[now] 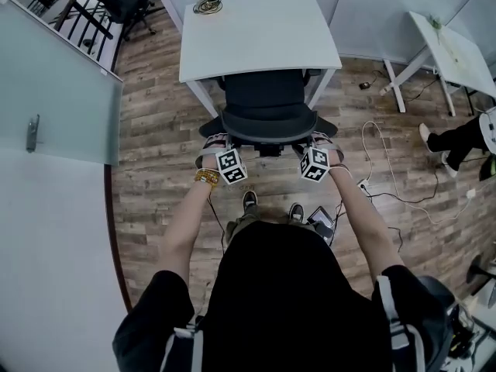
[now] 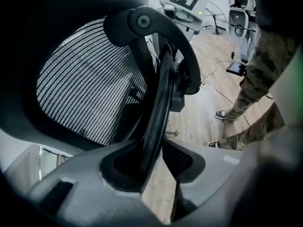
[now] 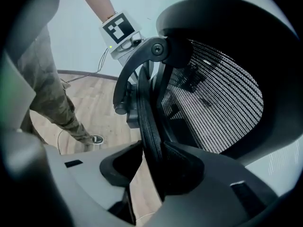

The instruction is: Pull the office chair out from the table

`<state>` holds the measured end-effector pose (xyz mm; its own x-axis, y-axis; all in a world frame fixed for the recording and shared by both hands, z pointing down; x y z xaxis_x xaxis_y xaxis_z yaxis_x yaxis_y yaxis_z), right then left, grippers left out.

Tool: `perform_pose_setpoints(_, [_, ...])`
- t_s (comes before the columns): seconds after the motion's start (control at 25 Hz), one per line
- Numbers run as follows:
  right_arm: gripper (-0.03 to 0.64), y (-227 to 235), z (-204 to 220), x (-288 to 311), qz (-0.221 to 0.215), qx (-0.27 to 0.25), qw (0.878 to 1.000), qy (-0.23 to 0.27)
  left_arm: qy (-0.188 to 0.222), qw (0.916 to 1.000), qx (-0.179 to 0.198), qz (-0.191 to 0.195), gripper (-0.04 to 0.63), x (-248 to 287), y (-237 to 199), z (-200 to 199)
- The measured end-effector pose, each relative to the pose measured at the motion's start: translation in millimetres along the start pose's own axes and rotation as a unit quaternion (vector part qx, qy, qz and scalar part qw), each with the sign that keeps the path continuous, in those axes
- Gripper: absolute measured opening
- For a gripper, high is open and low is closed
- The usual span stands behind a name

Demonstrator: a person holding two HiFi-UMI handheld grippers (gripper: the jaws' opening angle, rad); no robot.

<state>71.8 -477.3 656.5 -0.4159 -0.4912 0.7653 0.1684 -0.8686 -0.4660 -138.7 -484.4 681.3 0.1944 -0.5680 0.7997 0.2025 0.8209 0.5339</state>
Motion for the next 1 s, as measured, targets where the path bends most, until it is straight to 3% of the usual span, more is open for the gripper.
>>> perform_pose_setpoints(0.64, [0.123,22,60,-17,-0.028,-0.028,0.999,0.010,-0.048,0.9980,-0.034,-0.022,0.147,11,24,-63])
perform_pose_setpoints(1.0, [0.121,21,71,-20,-0.038,-0.026,0.999,0.008,-0.062,0.9971,-0.044,-0.006,0.141,13,32,-73])
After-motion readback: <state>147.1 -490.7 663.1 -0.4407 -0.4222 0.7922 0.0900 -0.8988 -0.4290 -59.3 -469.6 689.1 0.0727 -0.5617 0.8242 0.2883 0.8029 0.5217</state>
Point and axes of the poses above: the fingertips, and each gripper's own axes: x forward along the fingers, y to its right, z out of its underside, the point moved 5 cm from there along -x, backward along the fingers
